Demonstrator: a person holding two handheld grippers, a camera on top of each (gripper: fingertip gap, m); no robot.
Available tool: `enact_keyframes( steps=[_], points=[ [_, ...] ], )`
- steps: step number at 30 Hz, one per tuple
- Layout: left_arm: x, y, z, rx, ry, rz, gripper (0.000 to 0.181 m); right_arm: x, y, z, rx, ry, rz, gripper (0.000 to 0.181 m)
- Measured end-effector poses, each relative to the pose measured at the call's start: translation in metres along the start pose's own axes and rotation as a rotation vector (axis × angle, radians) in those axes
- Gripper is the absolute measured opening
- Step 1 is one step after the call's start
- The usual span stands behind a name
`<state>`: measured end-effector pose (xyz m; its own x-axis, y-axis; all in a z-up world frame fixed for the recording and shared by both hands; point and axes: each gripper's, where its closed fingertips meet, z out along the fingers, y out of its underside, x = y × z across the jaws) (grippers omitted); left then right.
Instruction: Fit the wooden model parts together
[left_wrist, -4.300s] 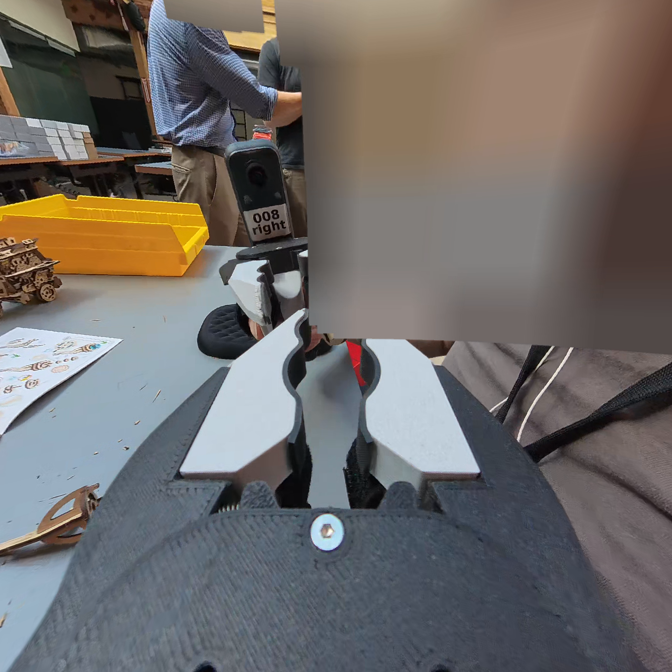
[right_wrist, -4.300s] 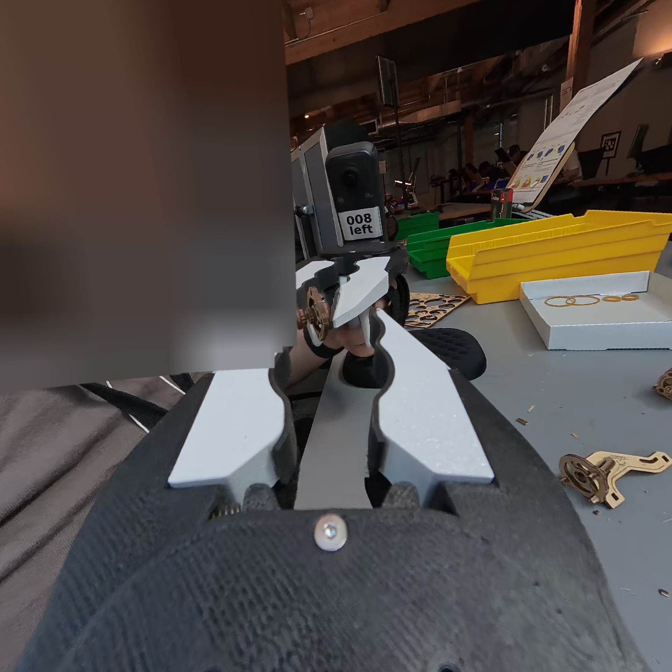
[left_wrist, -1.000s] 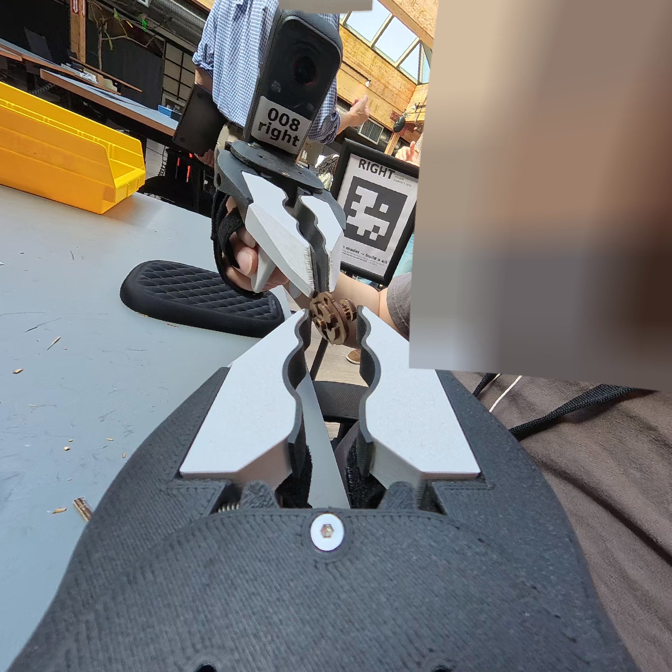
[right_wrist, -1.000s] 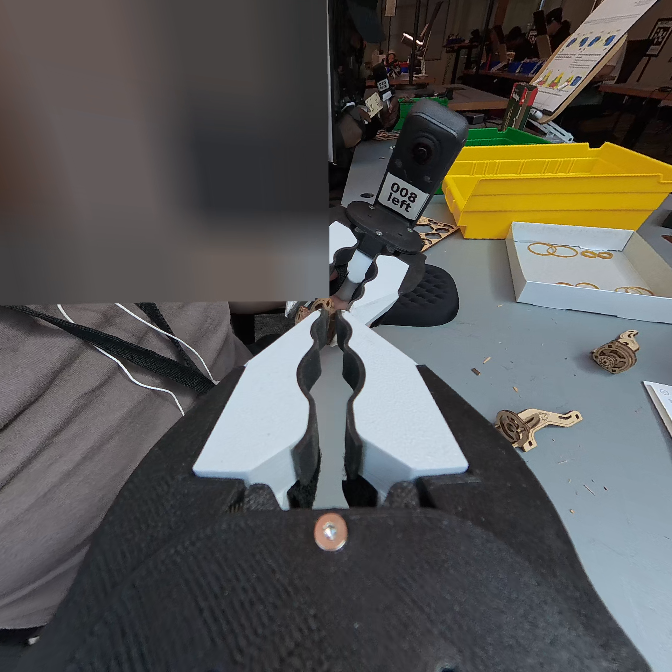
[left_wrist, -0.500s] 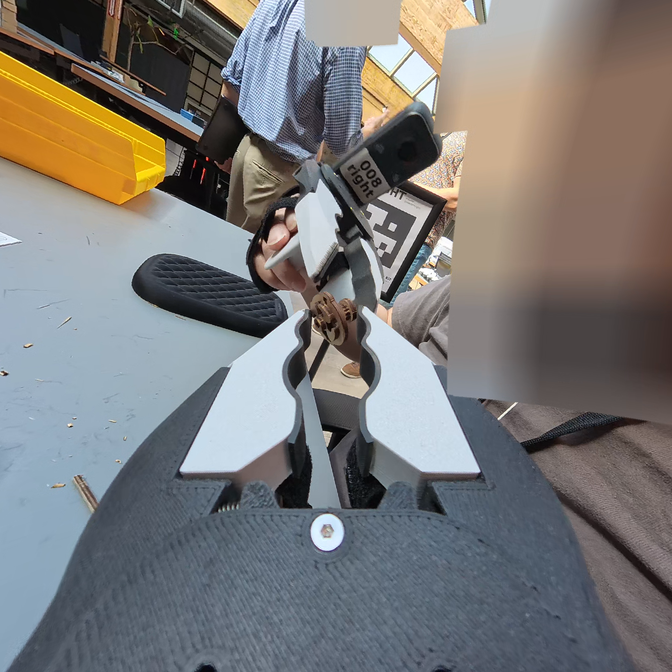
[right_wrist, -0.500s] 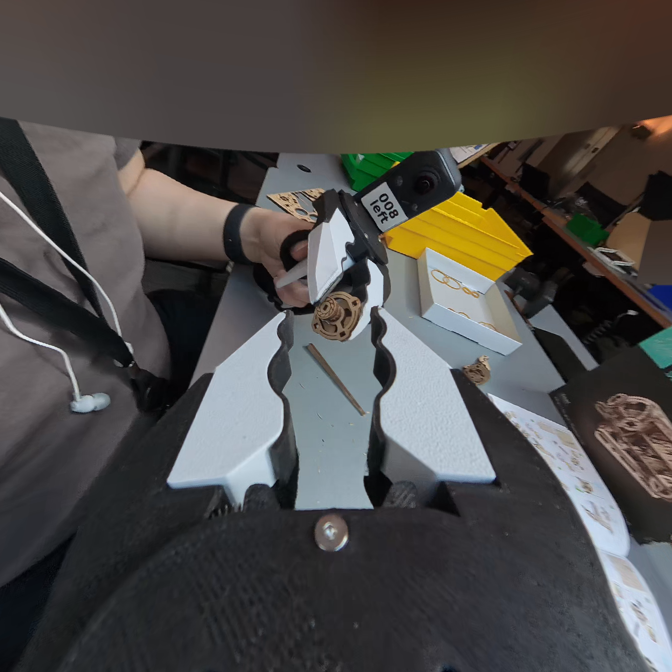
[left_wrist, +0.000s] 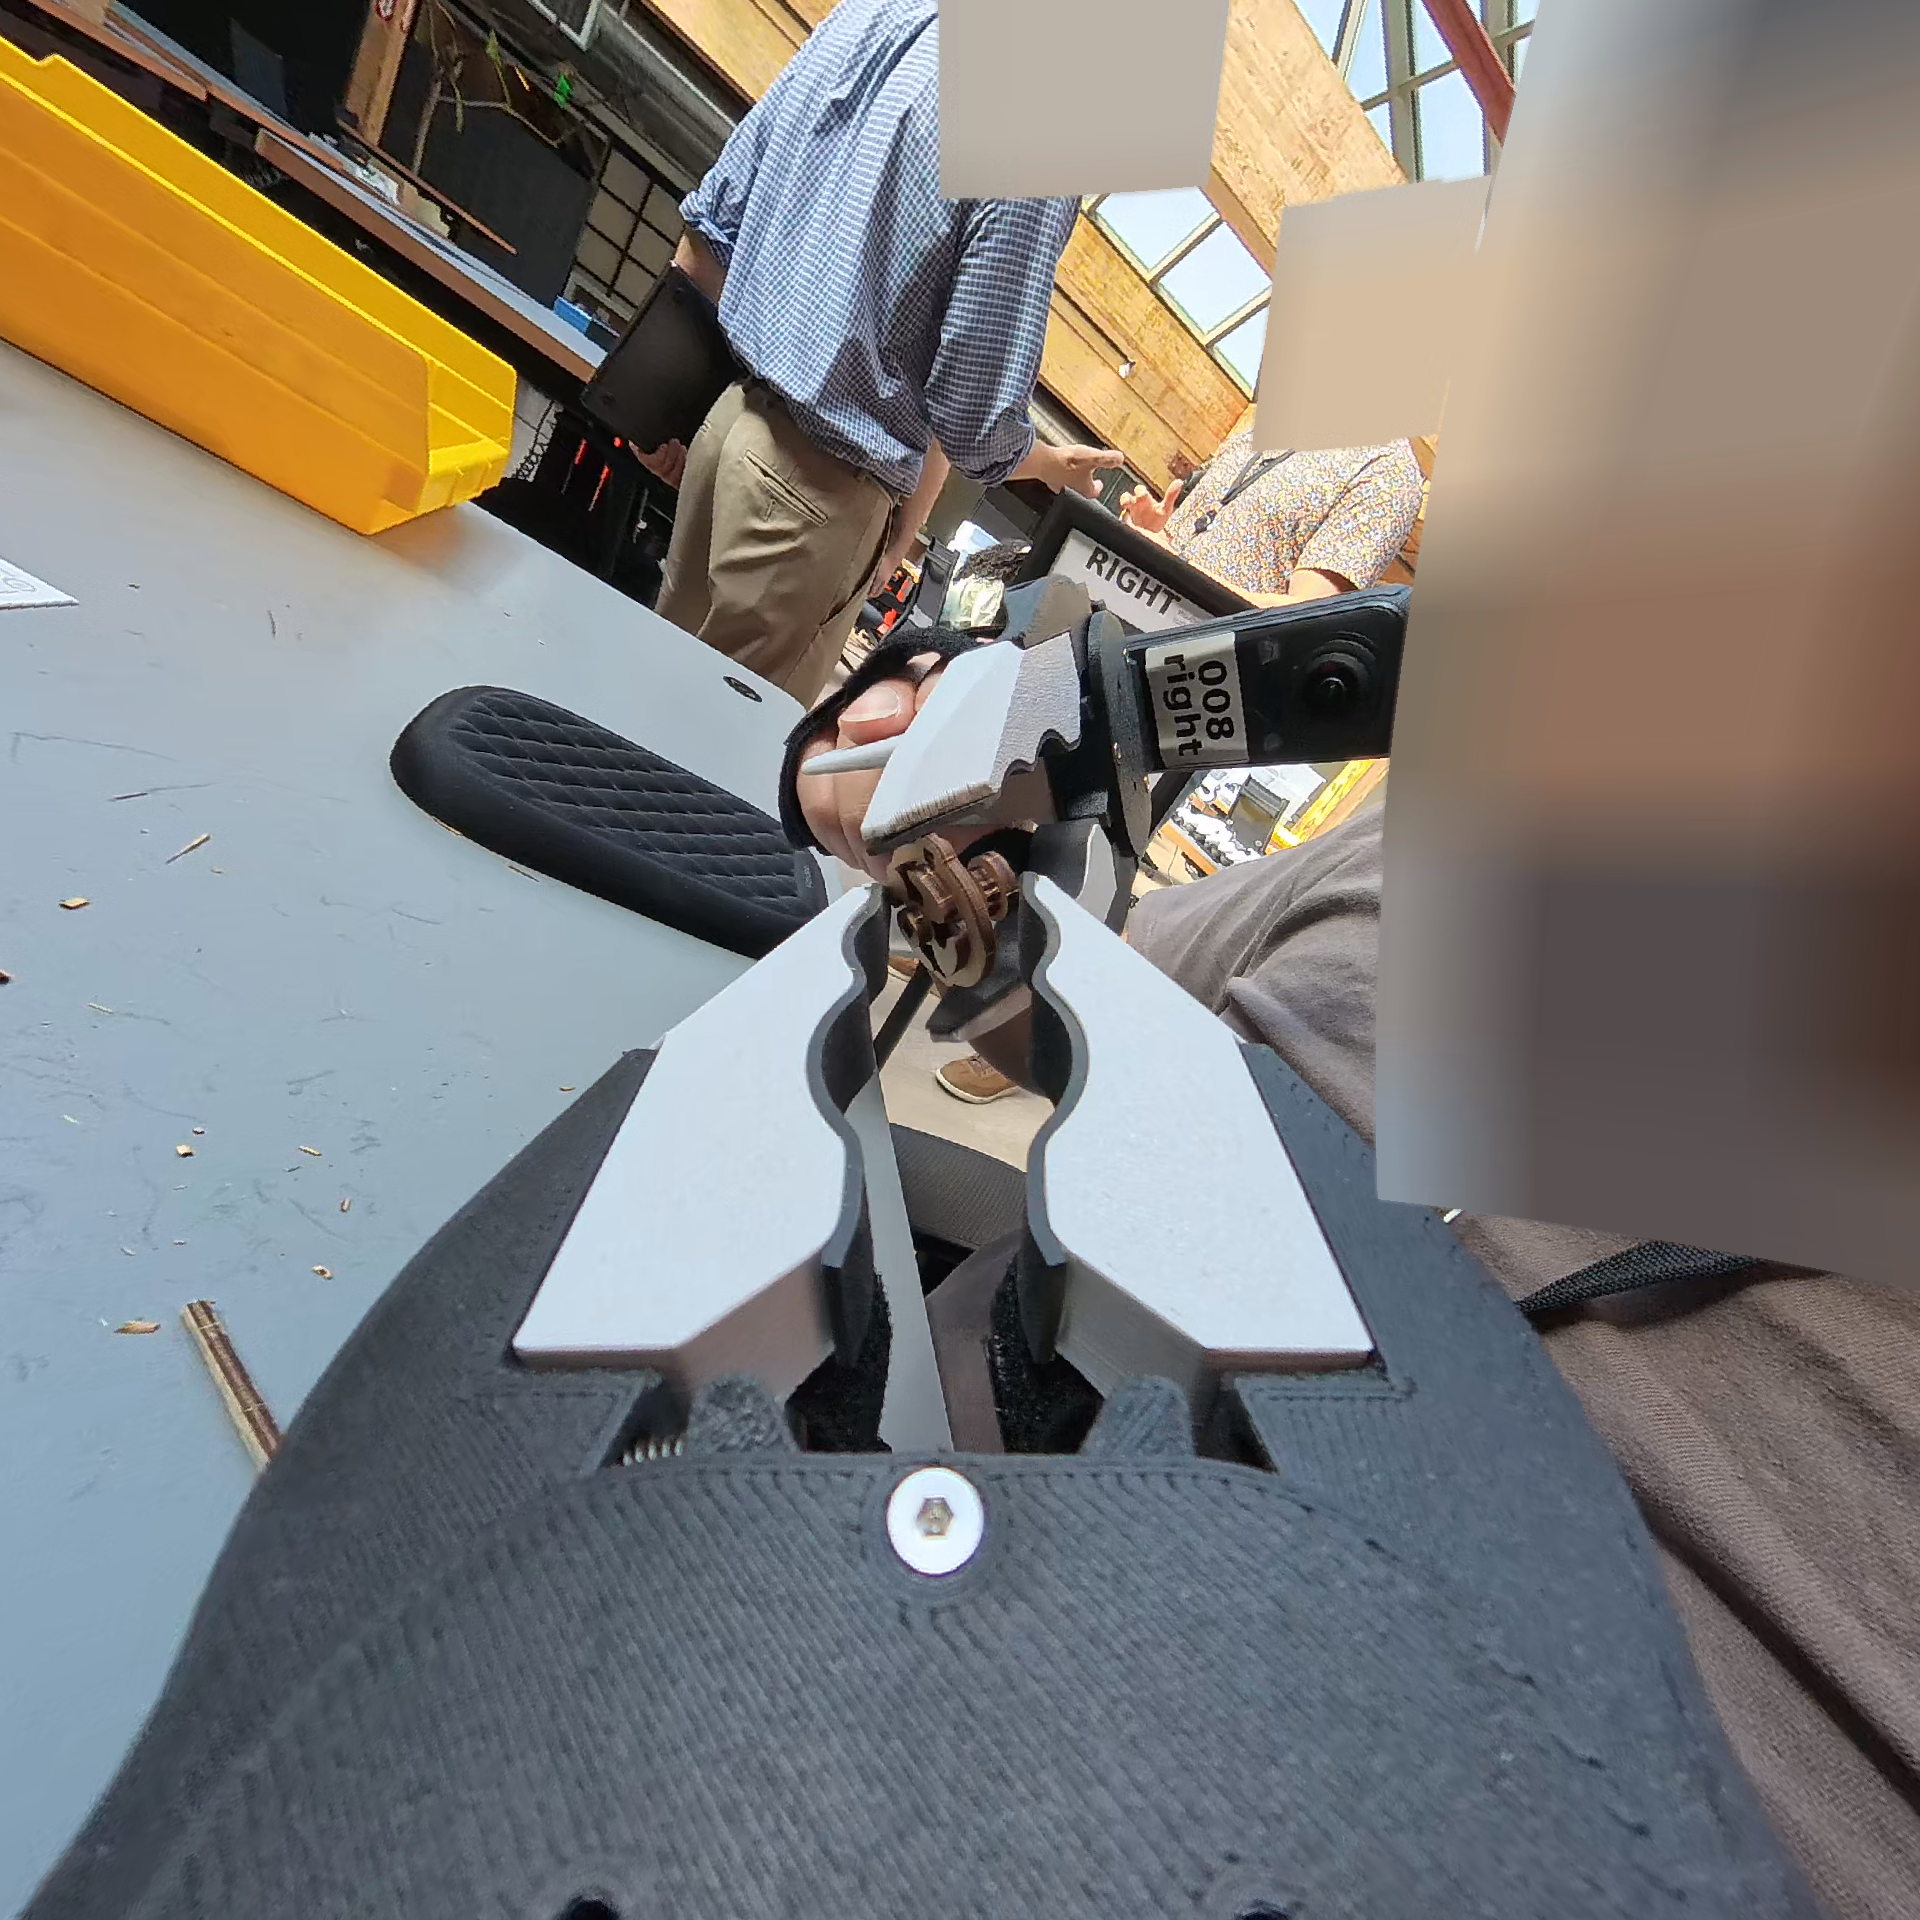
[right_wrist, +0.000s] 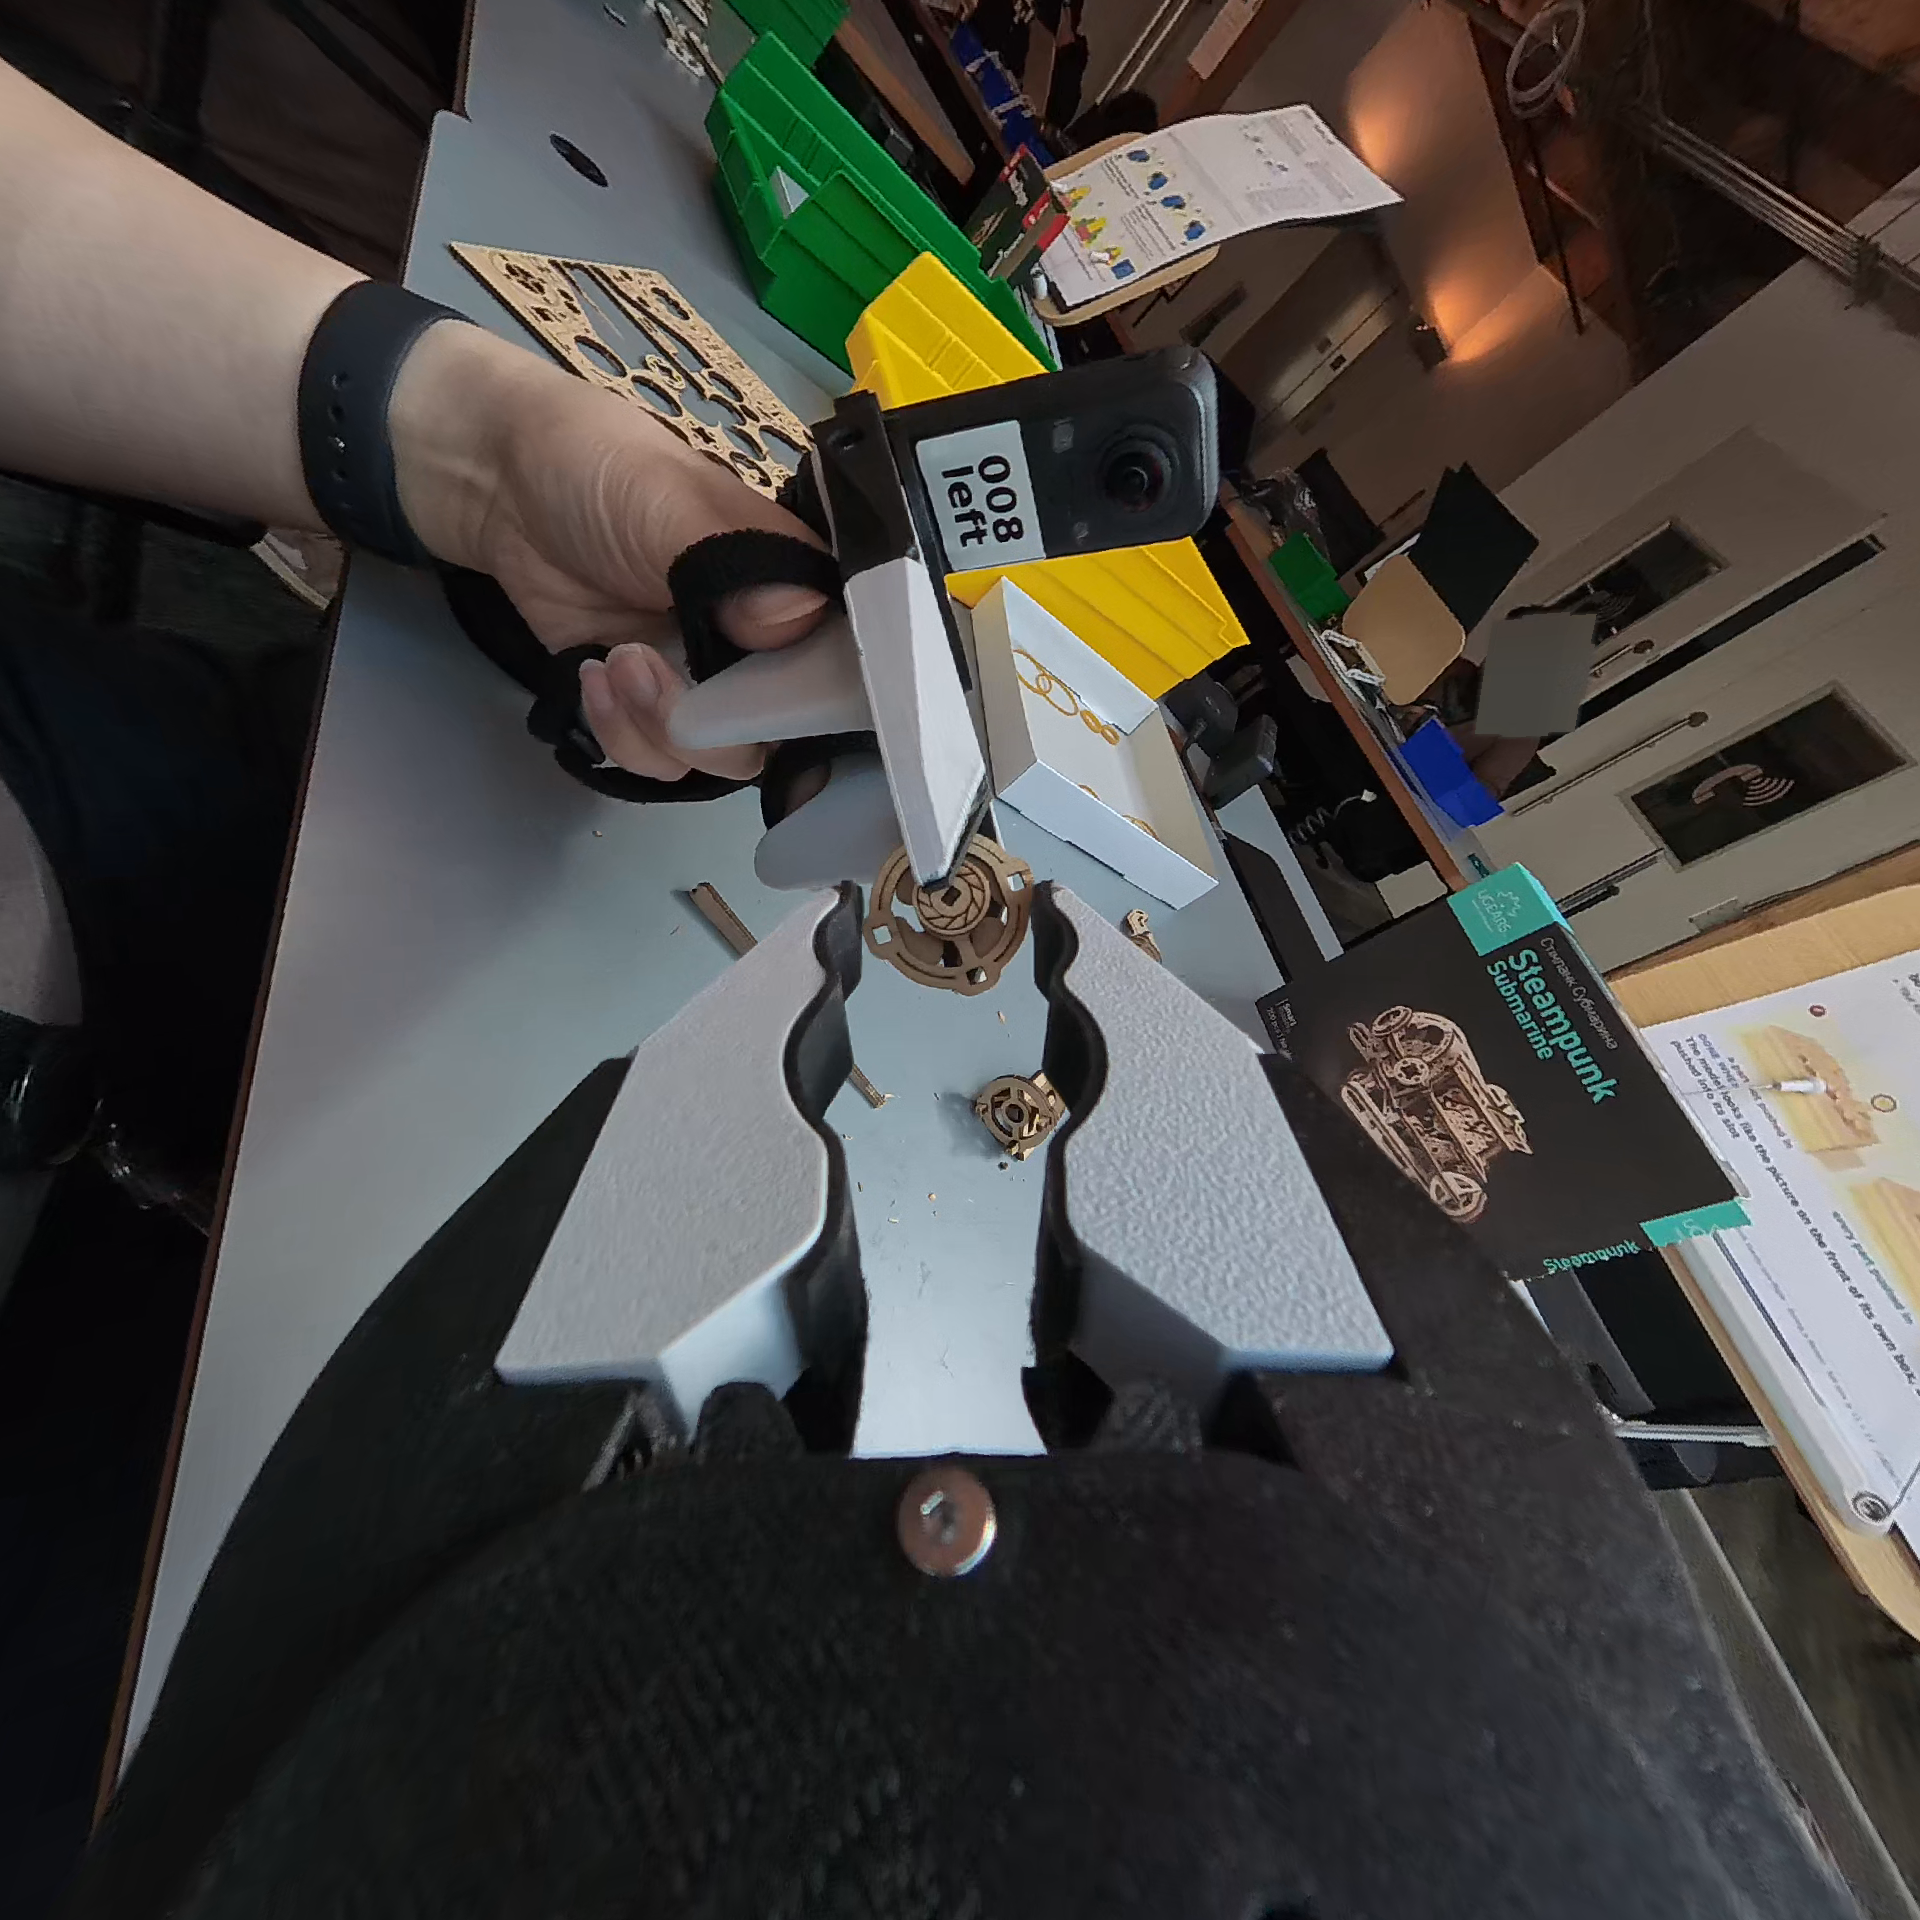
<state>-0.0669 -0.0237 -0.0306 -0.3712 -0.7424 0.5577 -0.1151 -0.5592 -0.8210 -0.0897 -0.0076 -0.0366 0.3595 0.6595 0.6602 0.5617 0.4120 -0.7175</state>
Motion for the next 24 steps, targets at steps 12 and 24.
enact_keyframes(
  steps=[12, 24],
  points=[
    [-0.013, -0.005, -0.008, 0.038, -0.070, 0.003, 0.035, 0.005, 0.010, 0.002, -0.024, 0.056, 0.104, 0.031],
    [-0.101, -0.024, -0.082, -0.472, -0.534, 0.675, 0.058, 0.018, 0.070, -0.001, -0.187, 0.113, 0.301, 0.031]
  ],
)
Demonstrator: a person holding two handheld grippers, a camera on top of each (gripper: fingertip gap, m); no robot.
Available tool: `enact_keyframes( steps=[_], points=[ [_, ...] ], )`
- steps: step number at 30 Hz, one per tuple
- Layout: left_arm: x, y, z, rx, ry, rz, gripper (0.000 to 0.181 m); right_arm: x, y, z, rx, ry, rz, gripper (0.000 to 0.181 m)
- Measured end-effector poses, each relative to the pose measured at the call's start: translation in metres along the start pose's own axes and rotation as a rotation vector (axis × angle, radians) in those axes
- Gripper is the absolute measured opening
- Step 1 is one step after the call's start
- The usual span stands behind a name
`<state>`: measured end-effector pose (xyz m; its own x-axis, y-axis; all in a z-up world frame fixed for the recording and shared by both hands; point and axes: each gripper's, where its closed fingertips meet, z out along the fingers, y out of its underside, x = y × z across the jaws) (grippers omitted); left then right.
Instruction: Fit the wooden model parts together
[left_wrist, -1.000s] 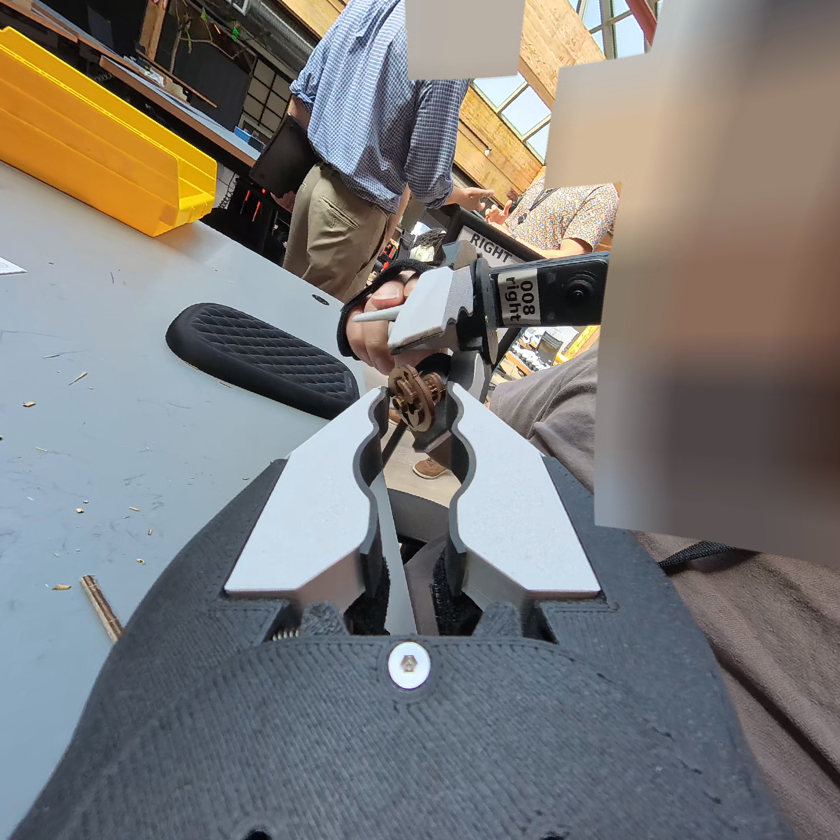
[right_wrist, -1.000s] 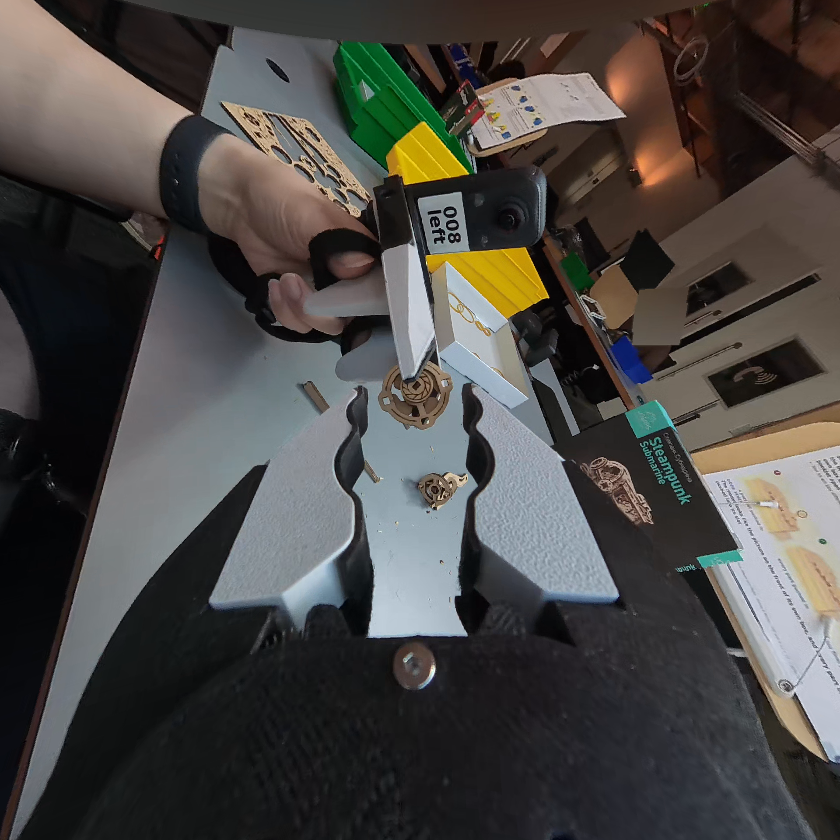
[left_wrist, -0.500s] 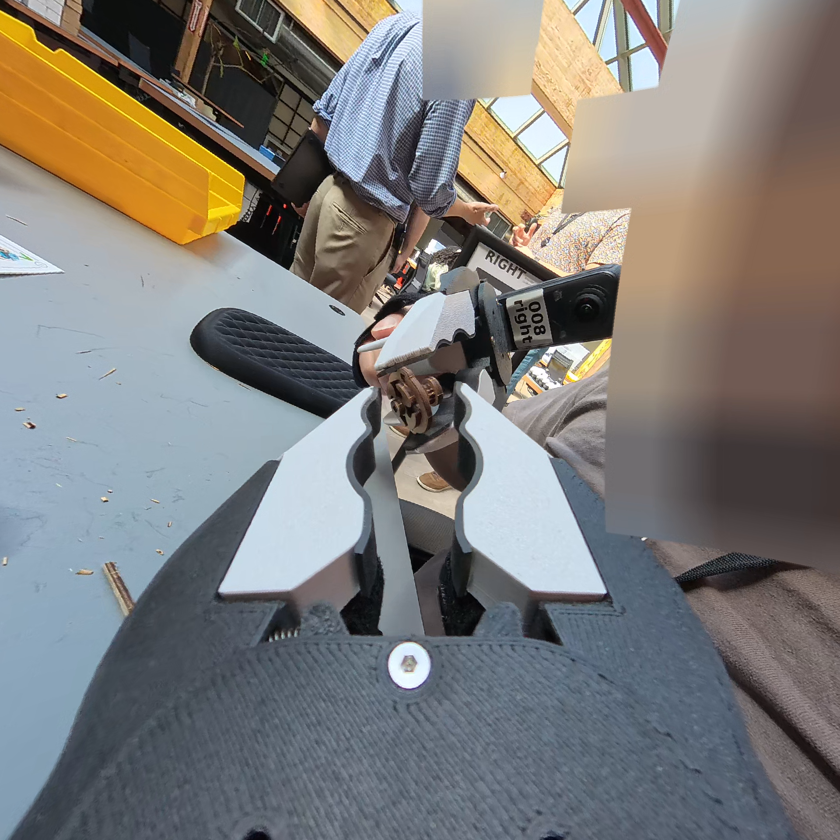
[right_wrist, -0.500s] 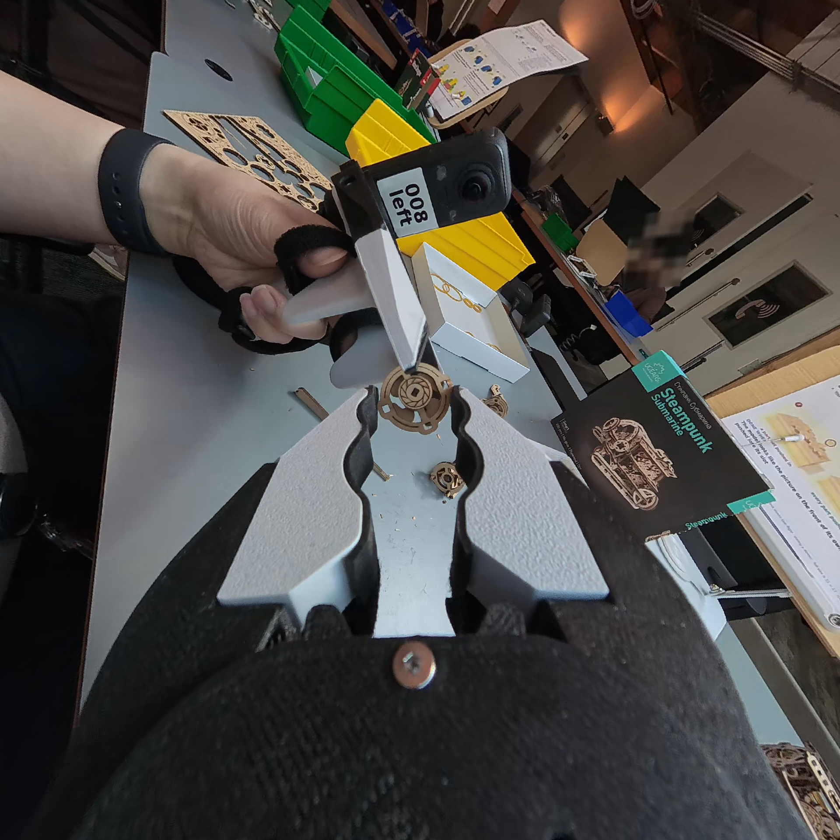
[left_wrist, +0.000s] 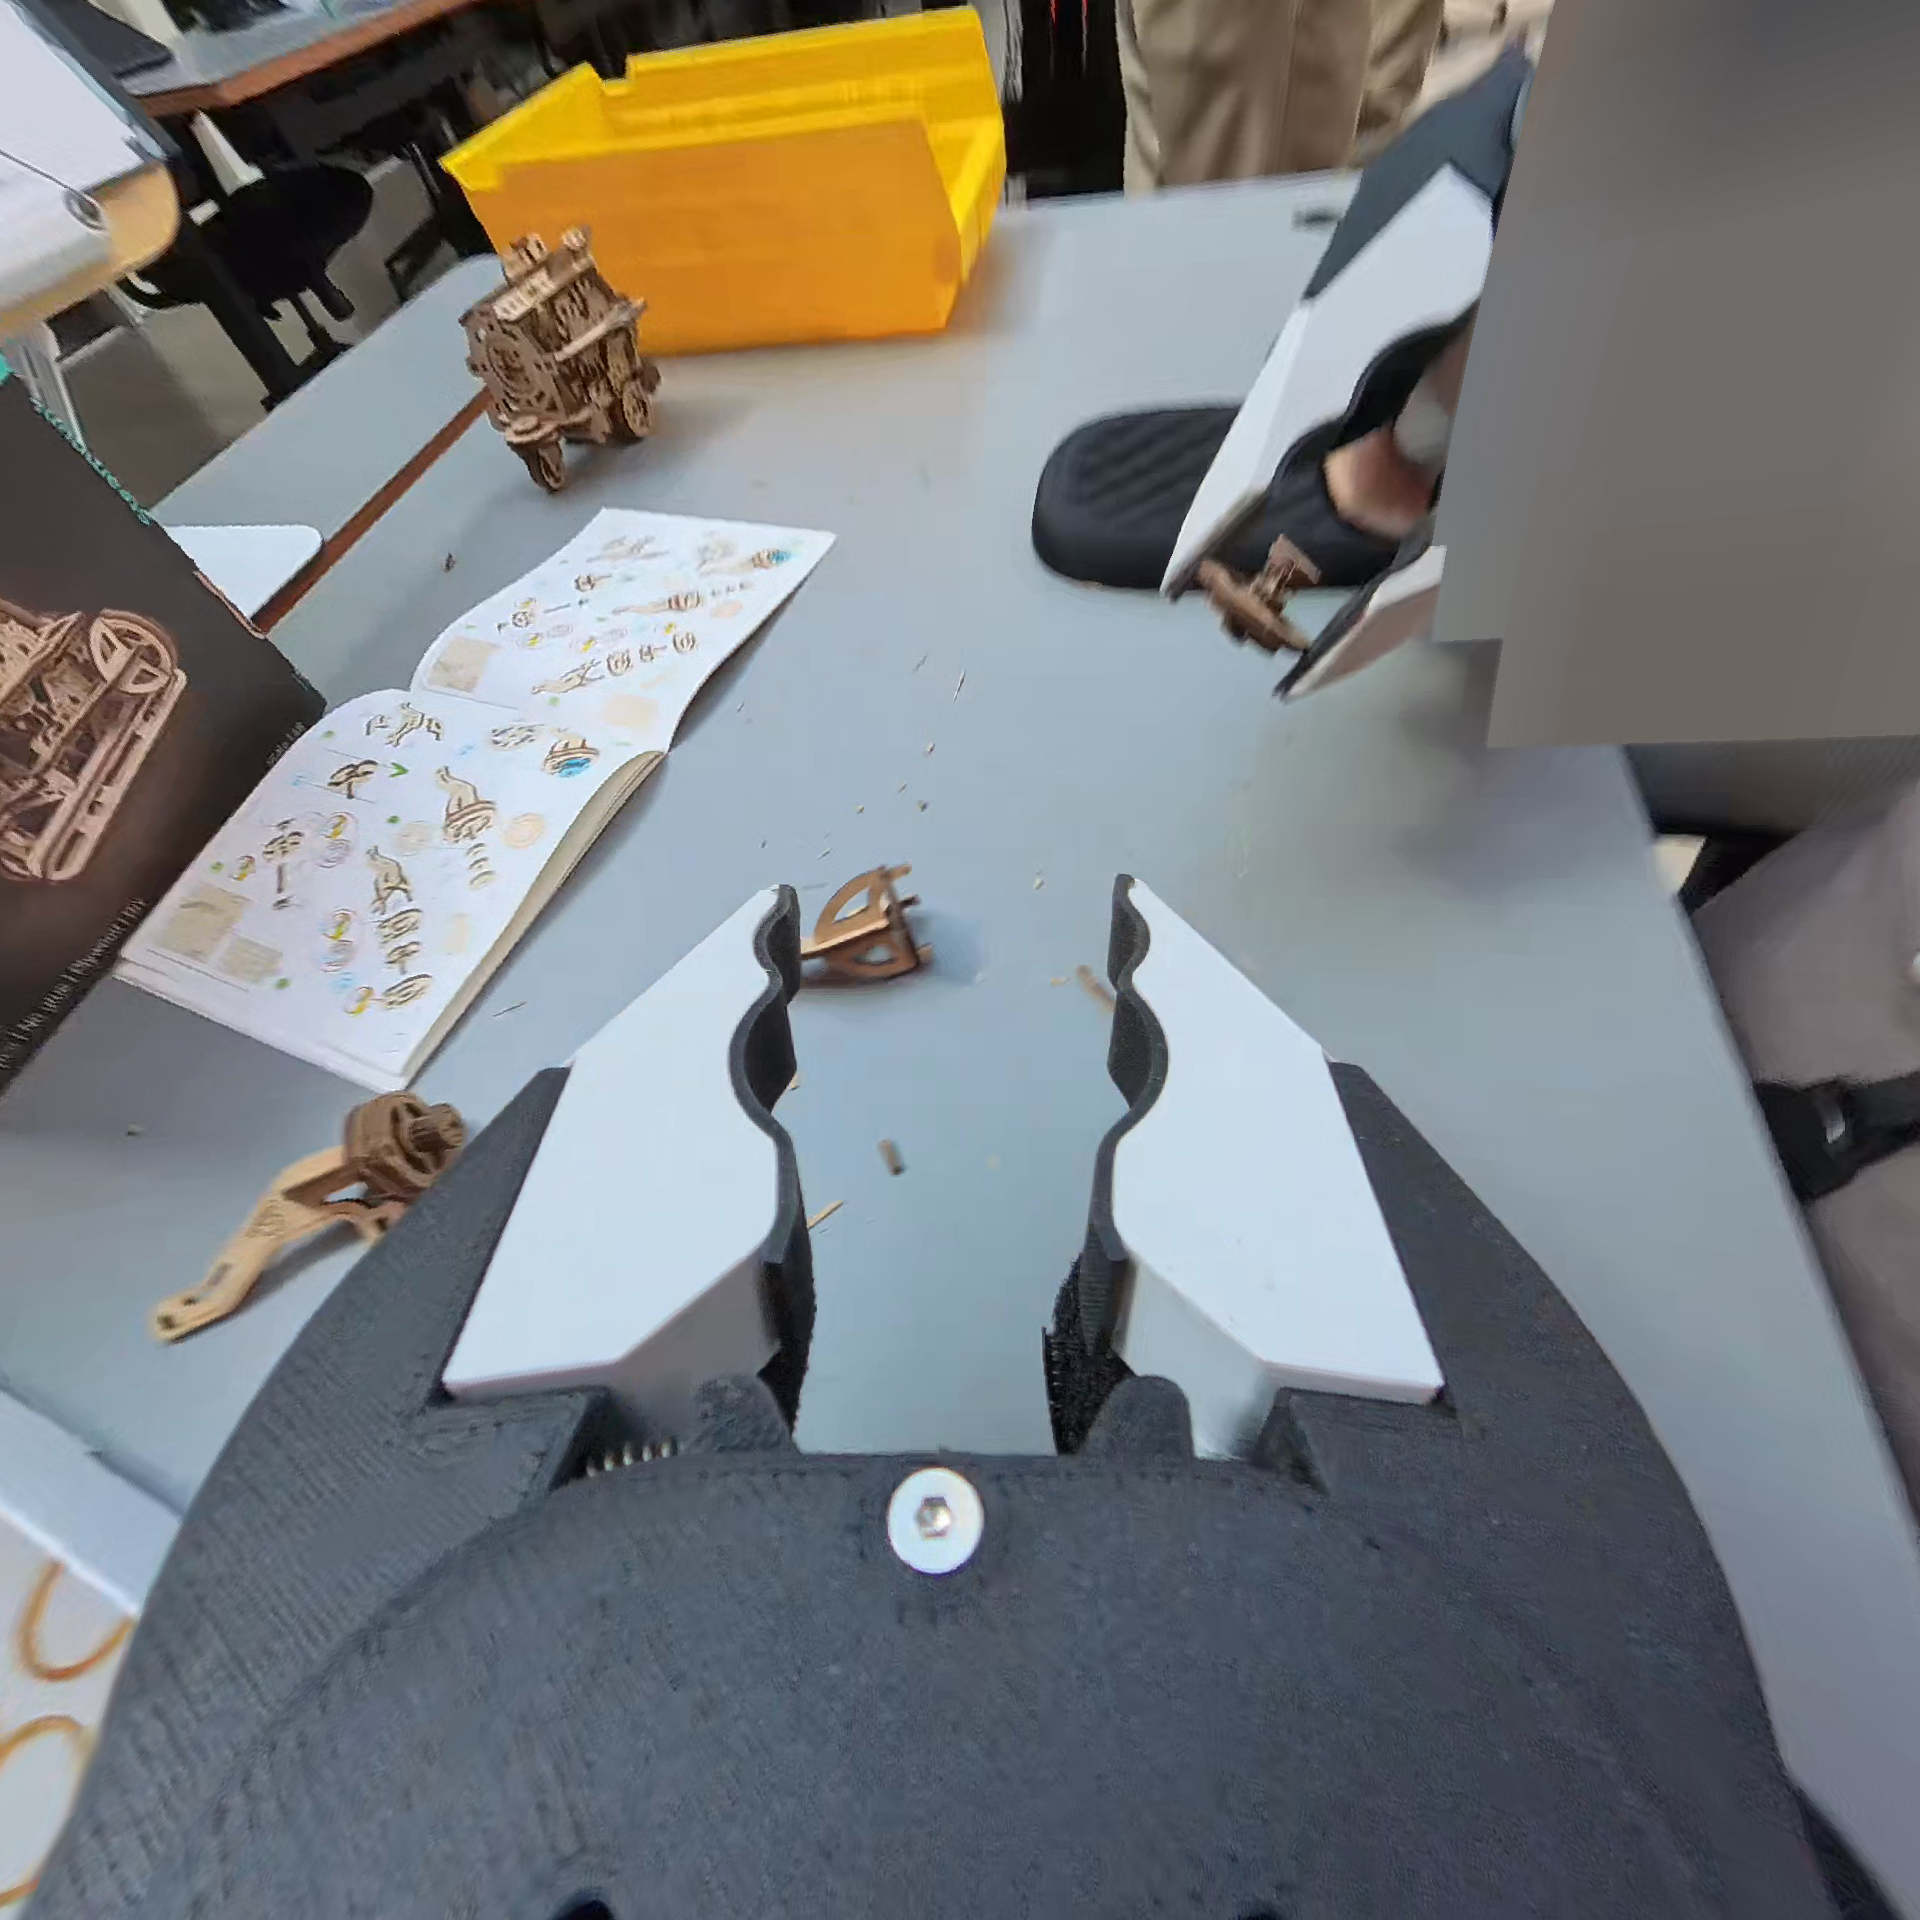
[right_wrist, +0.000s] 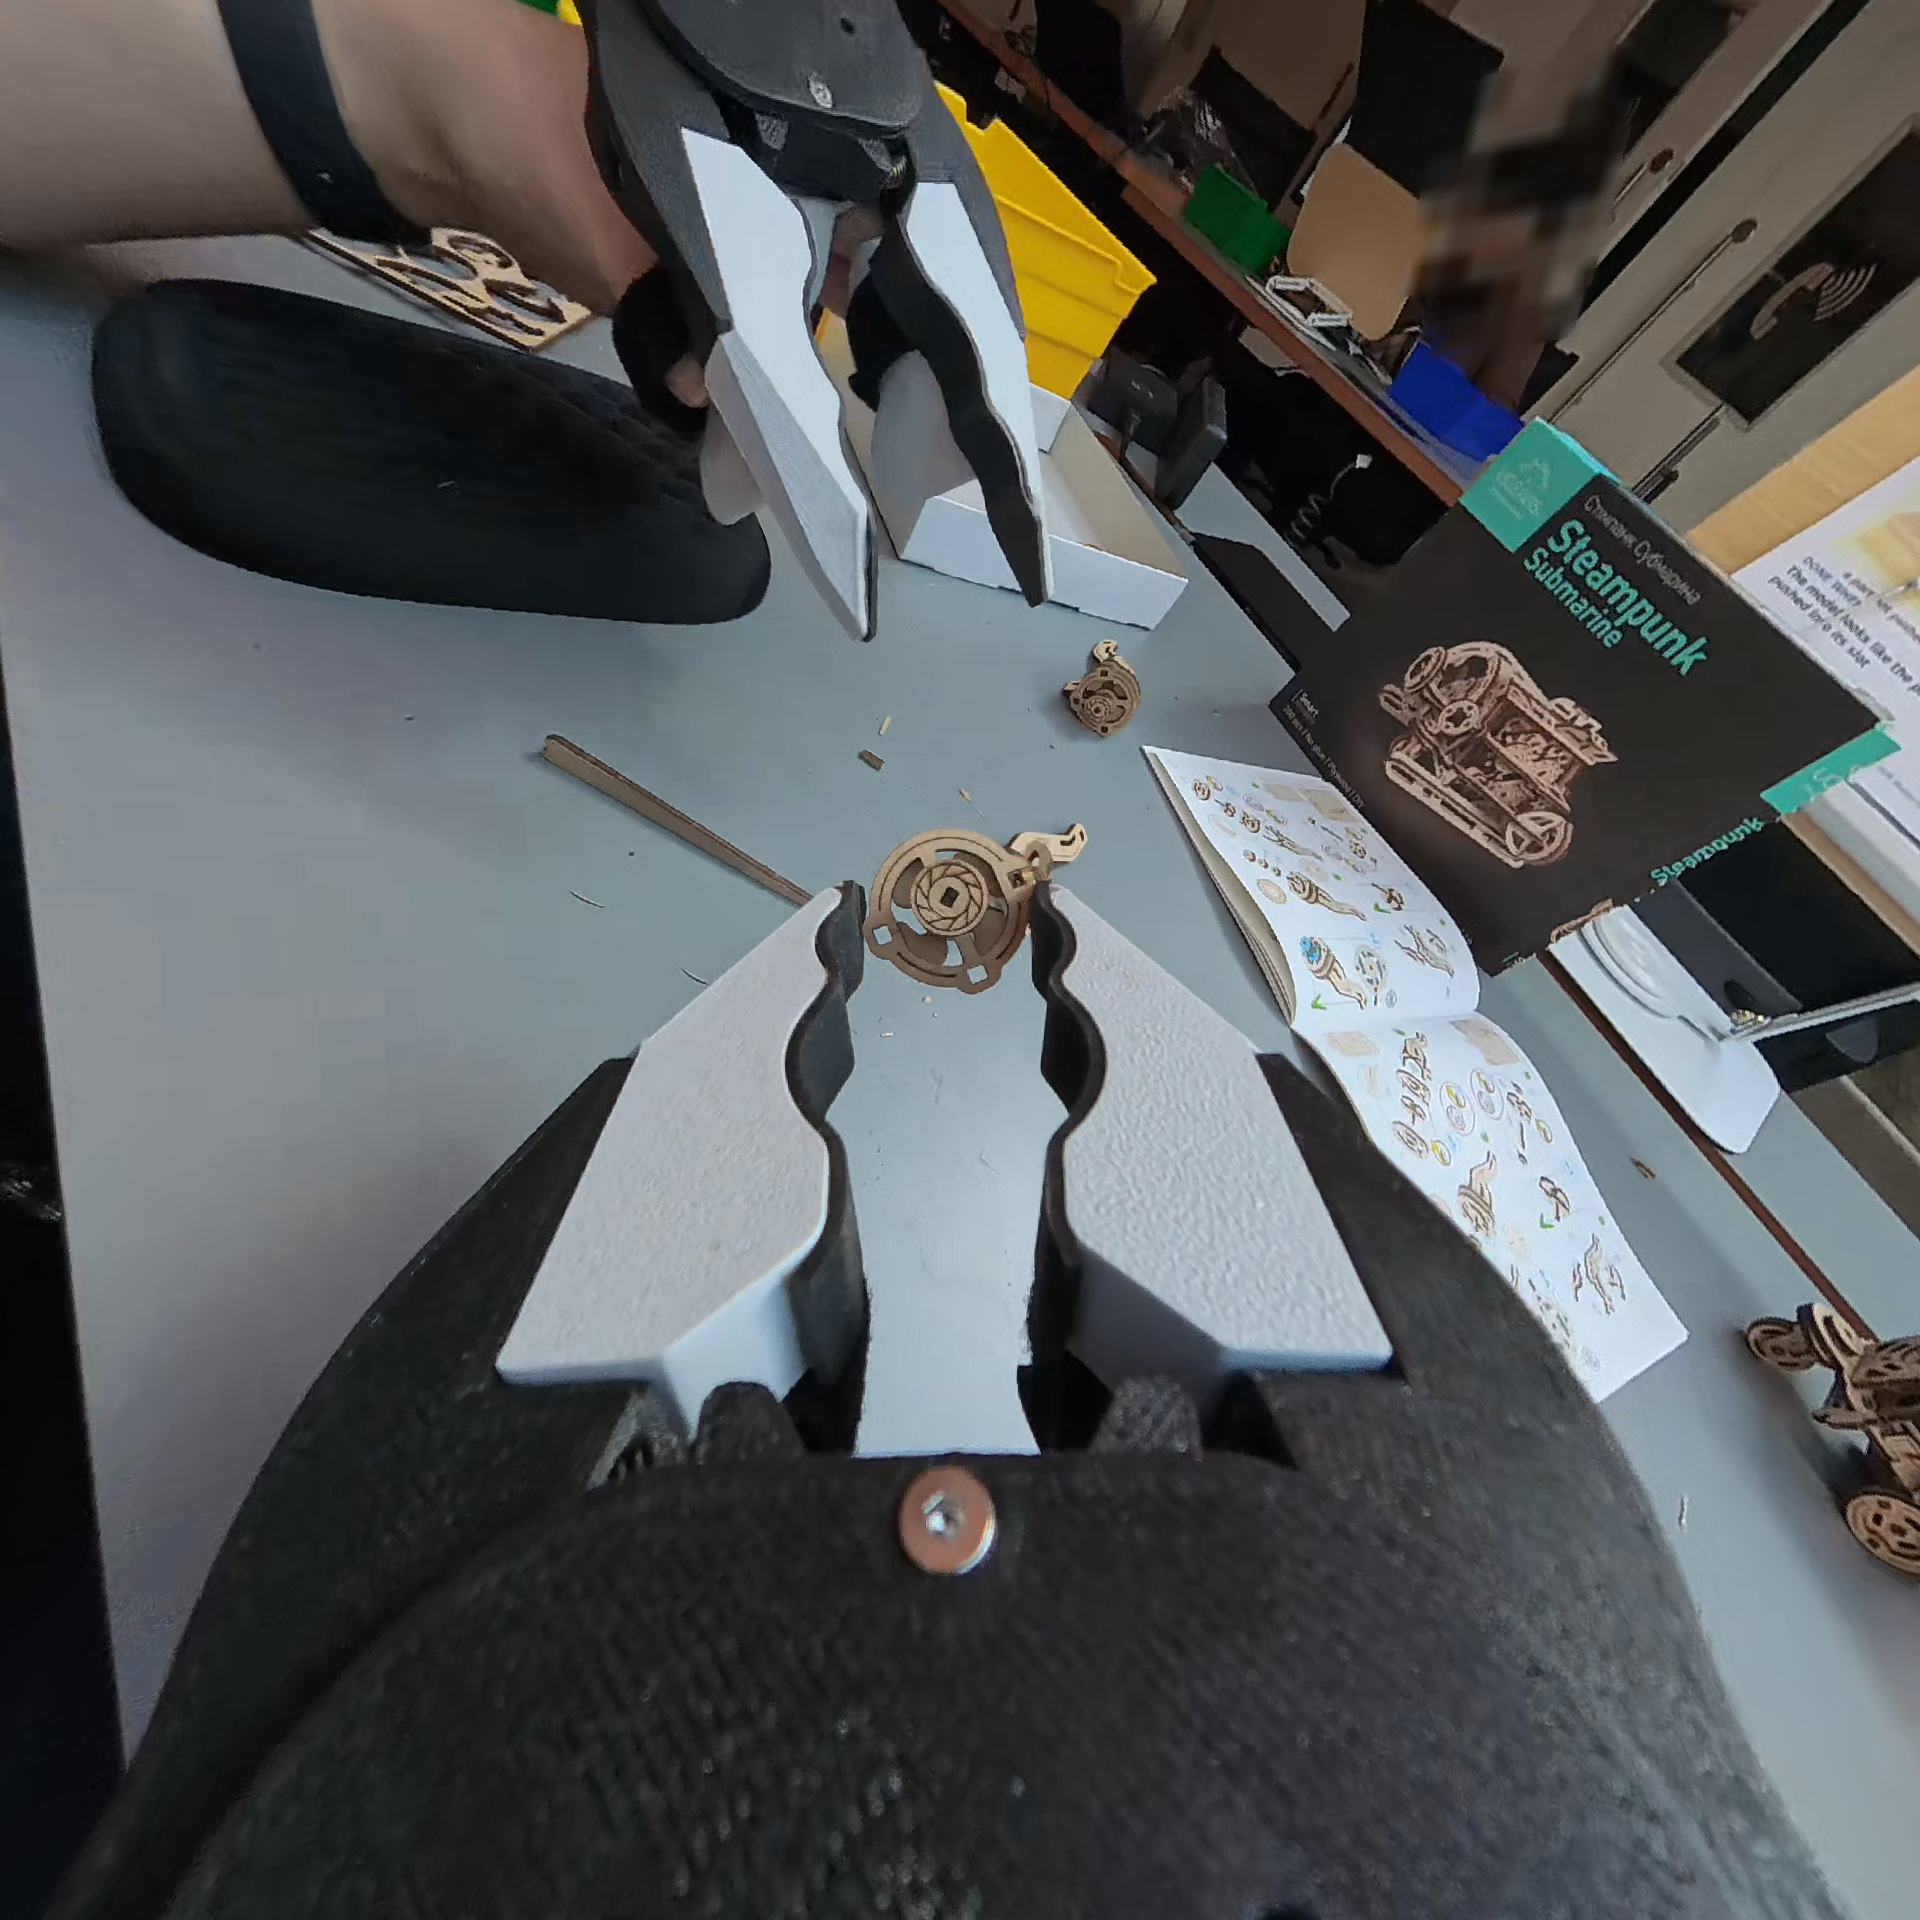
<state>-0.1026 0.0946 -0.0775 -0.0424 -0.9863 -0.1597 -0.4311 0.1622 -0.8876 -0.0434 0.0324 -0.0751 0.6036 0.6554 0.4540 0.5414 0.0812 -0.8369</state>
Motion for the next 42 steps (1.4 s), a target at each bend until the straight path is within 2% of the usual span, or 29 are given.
enact_keyframes(
  steps=[2, 4, 8, 11, 15, 20, 28, 32, 34, 35, 39, 42],
  points=[
    [-0.016, 0.016, 0.010, -0.139, 0.025, 0.105, 0.060, 0.004, 0.008, 0.003, -0.027, 0.011, 0.029, 0.031],
    [-0.019, 0.014, 0.018, -0.171, 0.098, 0.132, 0.057, 0.006, 0.012, 0.005, -0.035, 0.015, 0.038, 0.031],
    [-0.008, -0.018, 0.031, -0.069, 0.177, -0.020, 0.036, 0.009, 0.013, 0.005, -0.036, 0.052, 0.023, 0.031],
    [0.019, -0.034, 0.037, 0.003, 0.252, -0.211, 0.028, 0.014, 0.005, 0.004, -0.004, 0.093, -0.005, 0.031],
    [0.039, -0.041, 0.041, 0.089, 0.245, -0.420, 0.020, 0.014, -0.008, 0.003, 0.041, 0.128, -0.057, 0.031],
    [0.055, -0.042, 0.039, 0.170, 0.300, -0.607, 0.020, 0.011, -0.017, 0.005, 0.069, 0.149, -0.103, 0.030],
    [0.062, -0.048, 0.031, 0.292, 0.358, -0.700, 0.020, 0.005, -0.021, 0.007, 0.061, 0.145, -0.115, 0.030],
    [0.062, -0.048, 0.032, 0.304, 0.350, -0.709, 0.019, 0.001, -0.023, 0.010, 0.054, 0.133, -0.125, 0.030],
    [0.063, -0.049, 0.031, 0.317, 0.358, -0.711, 0.013, -0.001, -0.022, 0.011, 0.047, 0.127, -0.127, 0.030],
    [0.063, -0.048, 0.031, 0.315, 0.358, -0.710, 0.004, -0.002, -0.022, 0.012, 0.045, 0.123, -0.125, 0.030],
    [0.064, -0.041, 0.034, 0.271, 0.341, -0.740, 0.003, -0.006, -0.015, 0.015, 0.018, 0.085, -0.102, 0.031],
    [0.063, -0.035, 0.037, 0.234, 0.337, -0.777, 0.003, -0.013, -0.008, 0.018, -0.012, 0.018, -0.127, 0.043]
  ],
)
